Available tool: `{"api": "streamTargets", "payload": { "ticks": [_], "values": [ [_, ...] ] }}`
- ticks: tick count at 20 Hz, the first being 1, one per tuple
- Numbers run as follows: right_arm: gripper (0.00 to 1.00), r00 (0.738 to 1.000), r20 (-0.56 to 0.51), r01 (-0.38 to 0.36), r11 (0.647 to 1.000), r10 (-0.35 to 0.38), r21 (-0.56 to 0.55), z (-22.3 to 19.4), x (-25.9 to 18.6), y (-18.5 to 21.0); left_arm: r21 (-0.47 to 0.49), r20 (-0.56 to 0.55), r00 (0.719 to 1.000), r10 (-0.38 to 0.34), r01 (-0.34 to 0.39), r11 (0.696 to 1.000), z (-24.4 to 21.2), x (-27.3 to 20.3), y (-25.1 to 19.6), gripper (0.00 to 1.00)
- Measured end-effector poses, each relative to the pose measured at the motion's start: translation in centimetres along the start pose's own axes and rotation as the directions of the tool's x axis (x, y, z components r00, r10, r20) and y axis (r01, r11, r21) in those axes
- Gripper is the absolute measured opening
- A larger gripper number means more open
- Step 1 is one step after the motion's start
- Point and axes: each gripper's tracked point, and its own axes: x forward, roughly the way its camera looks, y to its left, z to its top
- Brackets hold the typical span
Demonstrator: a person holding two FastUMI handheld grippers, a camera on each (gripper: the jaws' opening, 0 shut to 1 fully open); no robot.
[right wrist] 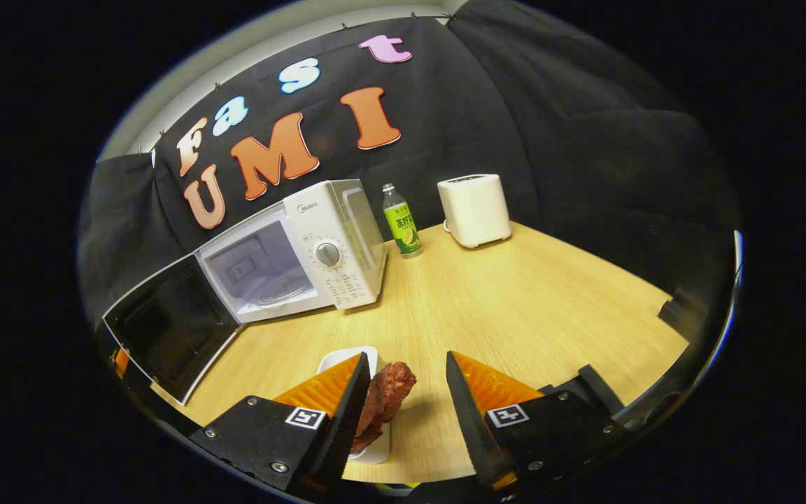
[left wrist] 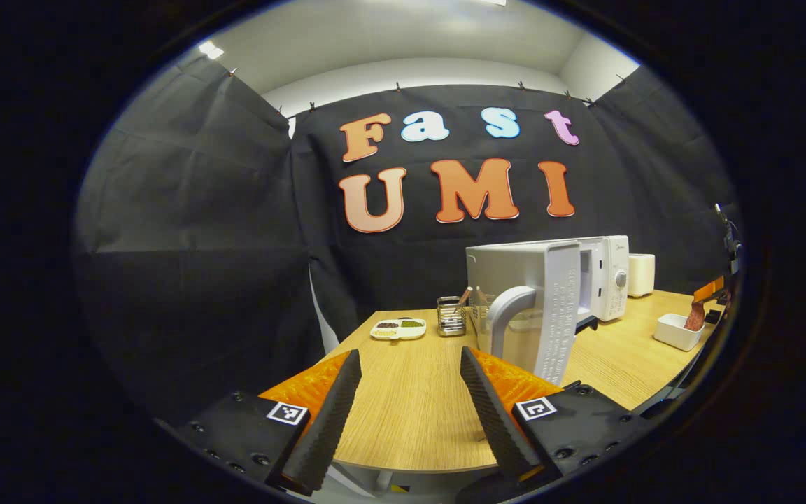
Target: Open the microwave oven with the left hand, put the food in, and close the microwave oven.
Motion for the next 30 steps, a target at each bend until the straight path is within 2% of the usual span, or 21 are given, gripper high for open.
{"api": "streamTargets", "payload": {
  "ticks": [3,4,5,6,7,8,9,11,16,20,21,24,25,30],
  "values": [
    [0.55,1.0,-0.001,-0.028,0.995,0.028,0.1,-0.5,0.5,0.2,-0.005,-0.005,1.0,0.022,-0.022,1.0,-0.2,0.0,0.1,0.84],
    [0.52,0.999,0.002,-0.045,0.989,0.045,0.14,-0.5,0.6,0.4,-0.004,-0.009,1.0,0.026,-0.027,1.0,-0.2,0.2,0.0,0.92],
    [0.44,0.998,0.005,-0.062,0.982,0.062,0.177,-0.5,0.8,0.5,-0.003,-0.012,1.0,0.029,-0.029,1.0,-0.2,0.3,-0.1,0.84],
    [0.4,0.997,0.004,-0.081,0.974,0.082,0.213,-0.7,0.8,0.7,-0.003,-0.015,1.0,0.028,-0.028,1.0,-0.2,0.3,-0.3,0.84],
    [0.31,0.996,0.008,-0.09,0.965,0.091,0.244,-0.6,0.8,0.7,-0.002,-0.019,0.999,0.027,-0.027,1.0,-0.2,0.4,-0.5,0.84],
    [0.28,0.994,0.01,-0.105,0.957,0.107,0.271,-0.5,0.8,0.8,0.002,-0.02,0.999,0.028,-0.028,1.0,-0.1,0.5,-0.6,0.84],
    [0.23,0.993,0.008,-0.117,0.949,0.12,0.294,-0.4,0.8,1.0,0.004,-0.025,0.999,0.029,-0.029,1.0,-0.2,0.8,-0.7,0.92],
    [0.17,0.989,0.019,-0.144,0.94,0.145,0.31,0.1,0.6,1.6,0.013,-0.037,0.999,0.031,-0.031,0.999,-0.3,1.2,-1.0,0.92],
    [0.14,0.991,0.037,-0.136,0.966,0.131,0.219,1.1,0.5,2.2,0.054,-0.061,0.996,0.063,-0.06,0.997,-0.2,2.2,-1.3,0.93],
    [0.14,0.994,0.089,-0.07,0.992,0.06,0.105,3.6,0.0,1.8,0.082,-0.051,0.995,0.08,-0.076,0.994,0.6,2.9,-1.1,0.93],
    [0.14,0.994,0.1,-0.063,0.994,0.054,0.086,4.2,-0.2,2.1,0.084,-0.052,0.995,0.081,-0.076,0.994,0.5,3.0,-1.1,0.88],
    [0.14,0.99,0.127,-0.061,0.997,0.055,0.042,5.8,-0.3,3.5,0.096,-0.064,0.994,0.087,-0.081,0.992,0.0,3.4,-0.7,0.88],
    [0.14,0.989,0.134,-0.059,0.998,0.055,0.026,6.3,-0.3,3.9,0.098,-0.066,0.994,0.091,-0.084,0.992,-0.3,3.5,-0.5,0.95],
    [0.14,0.981,0.185,-0.052,0.998,0.059,-0.045,8.8,0.7,7.3,0.117,-0.065,0.993,0.102,-0.094,0.989,-0.6,3.7,0.4,0.95]
  ]
}}
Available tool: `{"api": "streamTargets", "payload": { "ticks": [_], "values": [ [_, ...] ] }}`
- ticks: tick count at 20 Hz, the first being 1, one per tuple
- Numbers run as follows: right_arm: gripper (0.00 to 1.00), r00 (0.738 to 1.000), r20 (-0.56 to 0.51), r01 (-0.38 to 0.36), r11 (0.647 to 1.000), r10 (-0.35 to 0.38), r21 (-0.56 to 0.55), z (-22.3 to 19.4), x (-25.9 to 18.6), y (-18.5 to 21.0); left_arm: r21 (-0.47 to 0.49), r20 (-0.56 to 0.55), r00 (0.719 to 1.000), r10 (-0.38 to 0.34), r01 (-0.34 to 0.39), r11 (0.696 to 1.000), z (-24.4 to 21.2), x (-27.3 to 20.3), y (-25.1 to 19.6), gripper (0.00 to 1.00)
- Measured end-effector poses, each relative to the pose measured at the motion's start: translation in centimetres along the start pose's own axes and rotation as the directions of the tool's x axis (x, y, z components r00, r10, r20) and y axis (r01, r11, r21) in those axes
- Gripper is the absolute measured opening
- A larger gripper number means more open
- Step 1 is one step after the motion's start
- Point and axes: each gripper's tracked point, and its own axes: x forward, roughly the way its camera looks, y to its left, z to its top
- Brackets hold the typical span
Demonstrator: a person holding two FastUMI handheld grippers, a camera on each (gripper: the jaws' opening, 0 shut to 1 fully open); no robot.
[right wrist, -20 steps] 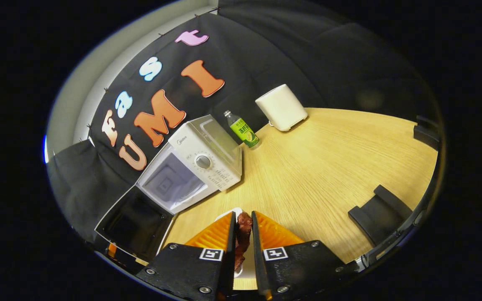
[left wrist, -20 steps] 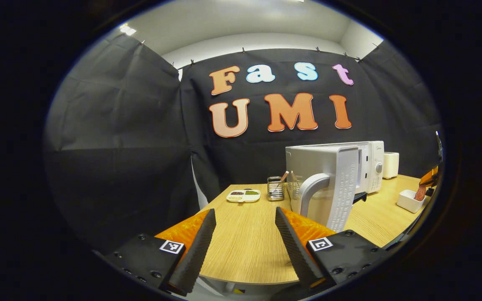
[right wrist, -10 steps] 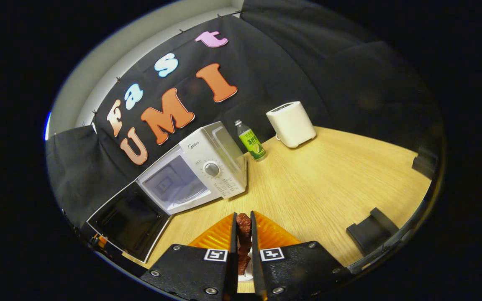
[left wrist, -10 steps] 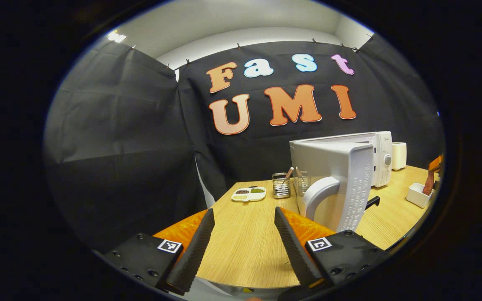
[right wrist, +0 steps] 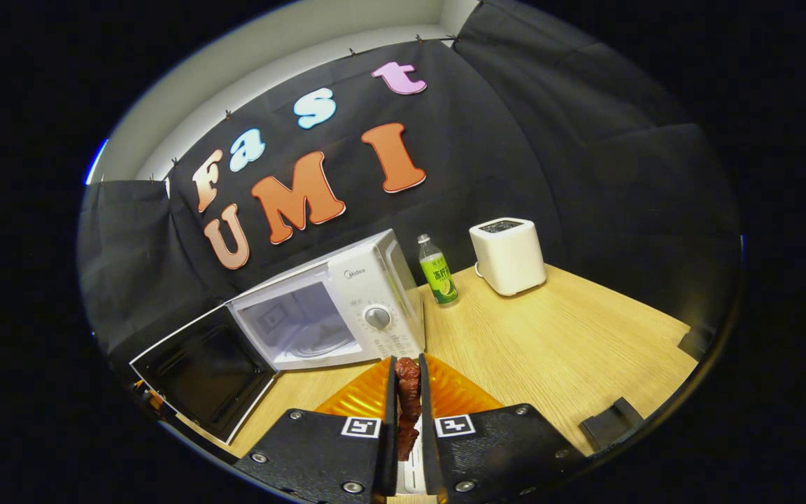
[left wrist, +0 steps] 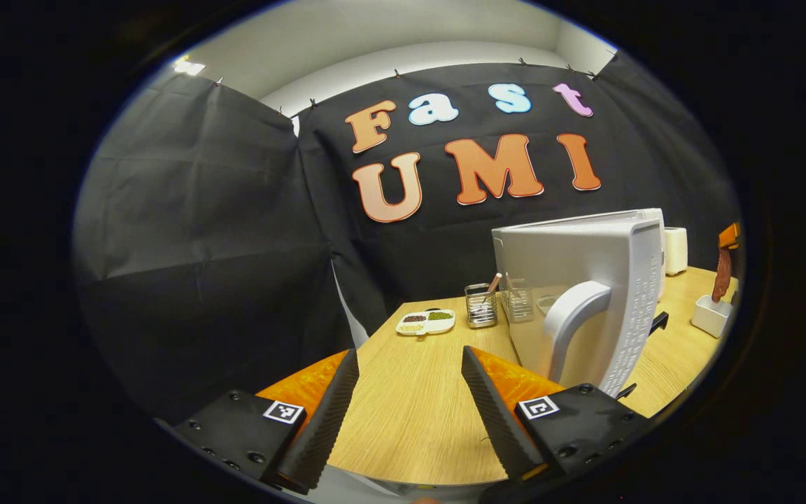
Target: Open the microwave oven with the left hand, put the food in, and close the microwave oven.
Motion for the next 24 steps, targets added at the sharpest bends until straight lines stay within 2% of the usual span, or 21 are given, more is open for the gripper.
{"api": "streamTargets", "payload": {
  "ticks": [2,3,4,9,13,19,24],
  "values": [
    [0.14,1.0,0.021,-0.005,1.0,0.005,-0.029,0.8,1.0,1.7,0.019,0.002,1.0,-0.002,0.002,1.0,0.1,0.3,0.1,0.96],
    [0.14,0.999,0.029,-0.012,0.999,0.013,-0.04,1.1,1.5,2.6,0.026,0.004,1.0,-0.005,0.005,1.0,0.2,0.4,0.1,0.92],
    [0.14,0.999,0.036,-0.021,0.999,0.023,-0.046,1.4,2.0,3.7,0.032,0.007,1.0,-0.006,0.006,0.999,0.2,0.5,0.1,0.96],
    [0.14,0.993,0.063,-0.094,0.993,0.098,-0.067,2.4,4.7,9.6,0.028,0.02,1.0,0.001,-0.002,1.0,0.1,0.8,1.0,0.96],
    [0.14,0.987,0.087,-0.126,0.99,0.132,-0.069,2.6,7.4,13.4,0.003,0.021,1.0,0.013,-0.013,1.0,-0.6,0.7,2.1,0.96],
    [0.14,0.985,0.121,-0.124,0.992,0.122,0.009,2.1,11.8,16.4,-0.037,0.016,1.0,0.022,-0.022,0.999,-1.6,0.7,3.6,0.96],
    [0.14,0.986,0.148,-0.099,0.983,0.076,0.153,1.1,15.5,17.5,-0.056,0.012,1.0,0.027,-0.026,0.998,-2.2,1.0,4.6,0.96]
  ]
}}
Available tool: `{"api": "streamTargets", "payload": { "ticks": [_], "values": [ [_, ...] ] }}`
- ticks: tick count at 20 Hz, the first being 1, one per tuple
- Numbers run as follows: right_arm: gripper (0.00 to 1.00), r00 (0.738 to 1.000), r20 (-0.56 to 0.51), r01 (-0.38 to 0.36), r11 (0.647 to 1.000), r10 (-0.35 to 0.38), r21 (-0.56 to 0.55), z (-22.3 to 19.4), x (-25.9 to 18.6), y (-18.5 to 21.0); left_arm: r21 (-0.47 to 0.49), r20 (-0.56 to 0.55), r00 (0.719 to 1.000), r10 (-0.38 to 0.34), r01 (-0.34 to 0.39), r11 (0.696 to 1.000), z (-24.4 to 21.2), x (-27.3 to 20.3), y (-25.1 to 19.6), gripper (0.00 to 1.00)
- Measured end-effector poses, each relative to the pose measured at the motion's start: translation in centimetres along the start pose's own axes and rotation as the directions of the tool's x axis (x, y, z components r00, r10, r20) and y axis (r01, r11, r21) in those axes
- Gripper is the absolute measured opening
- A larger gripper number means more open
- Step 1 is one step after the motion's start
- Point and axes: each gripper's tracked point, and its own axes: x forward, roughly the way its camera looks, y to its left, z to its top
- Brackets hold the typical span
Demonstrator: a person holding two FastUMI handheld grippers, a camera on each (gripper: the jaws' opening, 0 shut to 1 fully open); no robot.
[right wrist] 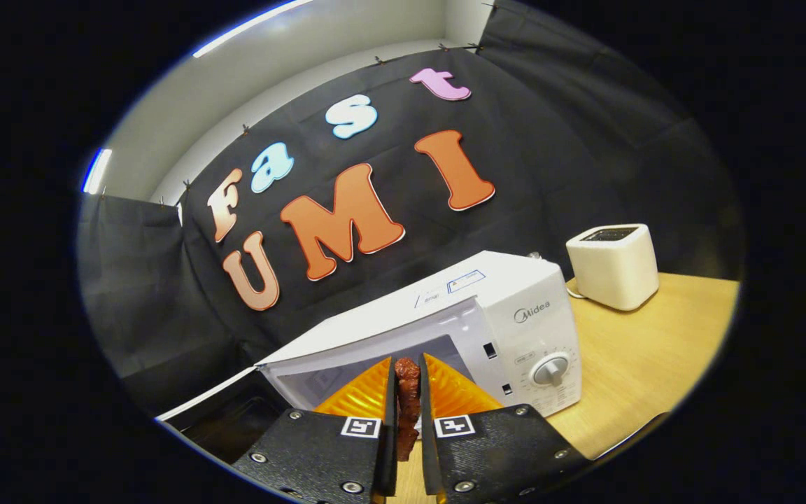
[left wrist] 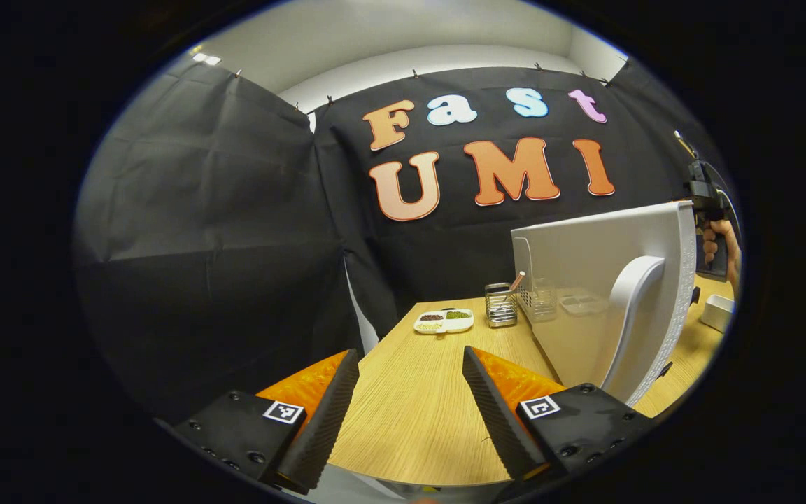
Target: Open the microwave oven with the left hand, put the food in, and close the microwave oven.
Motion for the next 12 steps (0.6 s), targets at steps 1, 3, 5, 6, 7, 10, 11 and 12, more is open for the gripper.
{"api": "streamTargets", "payload": {
  "ticks": [1,3,5,6,7,10,11,12],
  "values": [
    [0.14,1.0,0.001,0.011,0.999,-0.011,0.038,-0.4,0.7,-0.1,-0.006,0.0,1.0,0.001,-0.001,1.0,-0.1,0.1,0.2,0.96],
    [0.14,1.0,0.009,0.027,0.993,-0.028,0.111,-1.2,2.1,0.1,-0.016,-0.002,1.0,0.007,-0.007,1.0,-0.3,0.1,0.6,0.96],
    [0.14,0.998,0.01,0.058,0.986,-0.06,0.159,-2.3,3.6,-0.2,-0.024,-0.006,1.0,0.016,-0.016,1.0,-0.7,0.2,1.1,0.88],
    [0.14,0.997,0.005,0.075,0.982,-0.077,0.173,-3.0,4.4,-0.4,-0.028,-0.01,1.0,0.019,-0.019,0.999,-0.8,0.2,1.3,0.96],
    [0.14,0.996,0.008,0.085,0.979,-0.088,0.187,-3.4,4.9,-0.6,-0.03,-0.013,1.0,0.023,-0.024,0.999,-1.1,0.1,1.6,0.96],
    [0.14,0.991,0.049,0.11,0.97,-0.123,0.216,-4.1,6.8,-1.0,-0.038,-0.024,0.999,0.037,-0.038,0.999,-1.6,0.1,2.3,0.88],
    [0.14,0.989,0.061,0.118,0.968,-0.135,0.222,-4.4,7.4,-1.0,-0.041,-0.029,0.999,0.039,-0.041,0.998,-1.8,0.0,2.5,0.96],
    [0.14,0.987,0.066,0.127,0.965,-0.146,0.227,-4.9,8.0,-1.1,-0.041,-0.033,0.999,0.043,-0.044,0.998,-1.9,-0.1,2.6,0.96]
  ]
}}
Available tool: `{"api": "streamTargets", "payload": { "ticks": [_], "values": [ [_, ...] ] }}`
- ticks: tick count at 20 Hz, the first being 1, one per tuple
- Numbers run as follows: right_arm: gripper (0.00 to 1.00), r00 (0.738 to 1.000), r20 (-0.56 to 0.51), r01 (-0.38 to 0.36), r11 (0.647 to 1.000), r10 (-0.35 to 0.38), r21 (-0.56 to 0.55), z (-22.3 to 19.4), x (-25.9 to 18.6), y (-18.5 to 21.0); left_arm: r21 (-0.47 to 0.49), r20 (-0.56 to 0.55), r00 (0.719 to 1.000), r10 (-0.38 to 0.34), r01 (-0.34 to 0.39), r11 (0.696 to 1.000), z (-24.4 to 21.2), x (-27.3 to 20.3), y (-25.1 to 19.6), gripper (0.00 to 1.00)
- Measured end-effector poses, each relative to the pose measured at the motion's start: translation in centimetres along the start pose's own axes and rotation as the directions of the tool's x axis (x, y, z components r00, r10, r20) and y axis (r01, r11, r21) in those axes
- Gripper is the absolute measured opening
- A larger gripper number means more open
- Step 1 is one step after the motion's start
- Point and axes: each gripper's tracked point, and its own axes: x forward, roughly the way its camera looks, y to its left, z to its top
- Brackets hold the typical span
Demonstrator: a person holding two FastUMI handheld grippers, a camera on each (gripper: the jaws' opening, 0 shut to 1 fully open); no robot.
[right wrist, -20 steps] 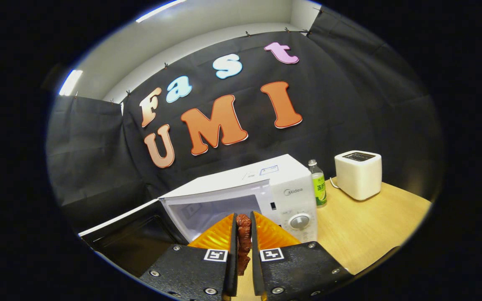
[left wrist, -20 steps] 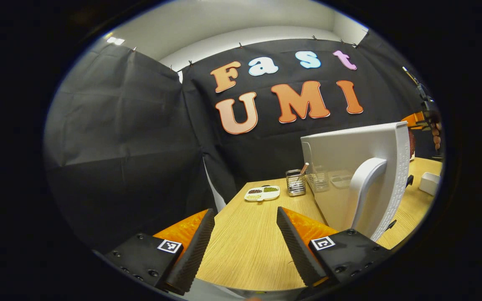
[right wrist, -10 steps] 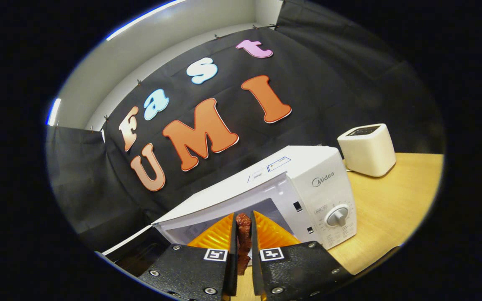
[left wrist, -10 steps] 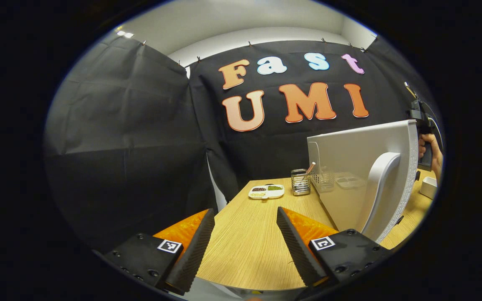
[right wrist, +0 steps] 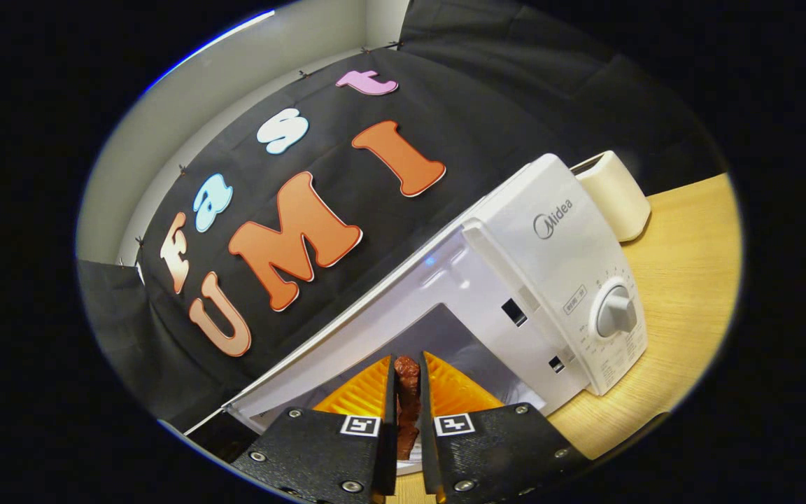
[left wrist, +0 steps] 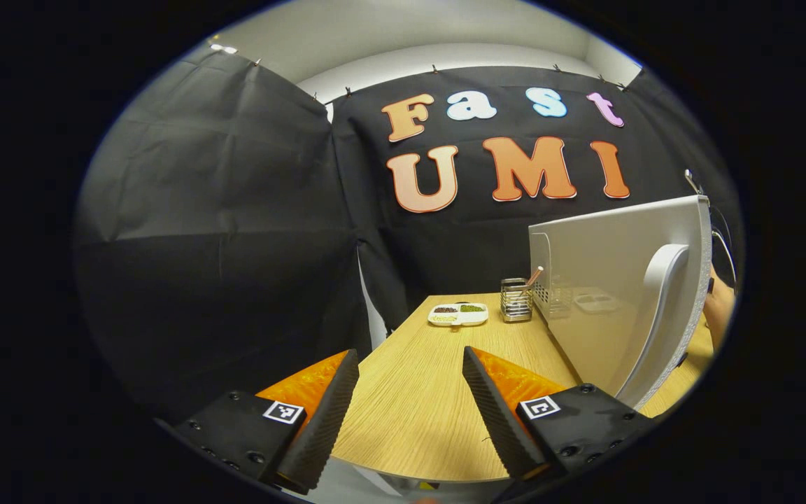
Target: Open the microwave oven with the left hand, put the food in, and close the microwave oven.
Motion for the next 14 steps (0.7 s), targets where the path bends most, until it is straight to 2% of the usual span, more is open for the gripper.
{"api": "streamTargets", "payload": {
  "ticks": [7,9,14],
  "values": [
    [0.14,0.997,0.061,0.051,0.998,-0.053,0.034,-2.8,3.5,-0.5,0.001,-0.016,1.0,0.015,-0.015,1.0,-0.3,-0.3,0.7,0.96],
    [0.14,0.994,0.052,0.095,0.994,-0.098,0.056,-4.1,4.7,-1.0,-0.003,-0.02,1.0,0.019,-0.019,1.0,-0.6,-0.4,0.7,0.96],
    [0.14,0.99,0.109,0.093,0.995,-0.095,0.02,-5.0,5.5,-0.5,-0.025,-0.032,0.999,0.031,-0.032,0.999,-0.9,-0.7,1.1,0.96]
  ]
}}
